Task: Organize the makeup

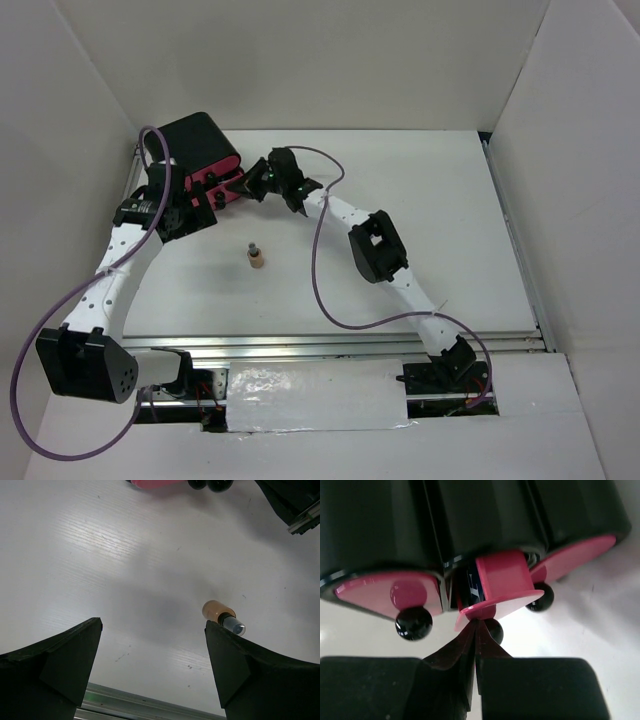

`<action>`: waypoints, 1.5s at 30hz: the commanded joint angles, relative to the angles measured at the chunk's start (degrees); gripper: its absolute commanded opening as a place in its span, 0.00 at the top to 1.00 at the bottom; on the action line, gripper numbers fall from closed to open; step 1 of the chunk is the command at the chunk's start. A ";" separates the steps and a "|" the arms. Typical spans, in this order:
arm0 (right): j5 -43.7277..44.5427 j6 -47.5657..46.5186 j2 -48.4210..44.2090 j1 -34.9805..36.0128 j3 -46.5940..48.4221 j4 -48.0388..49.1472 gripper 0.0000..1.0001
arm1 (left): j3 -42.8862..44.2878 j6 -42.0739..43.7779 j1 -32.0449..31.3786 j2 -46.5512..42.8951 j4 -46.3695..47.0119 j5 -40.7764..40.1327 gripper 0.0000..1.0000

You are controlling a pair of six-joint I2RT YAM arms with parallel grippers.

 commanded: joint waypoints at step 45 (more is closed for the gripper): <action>3.45 -24.67 -46.24 -8.48 -44.55 -0.16 0.26 | -0.74 -2.93 -3.70 15.95 10.96 -5.79 0.07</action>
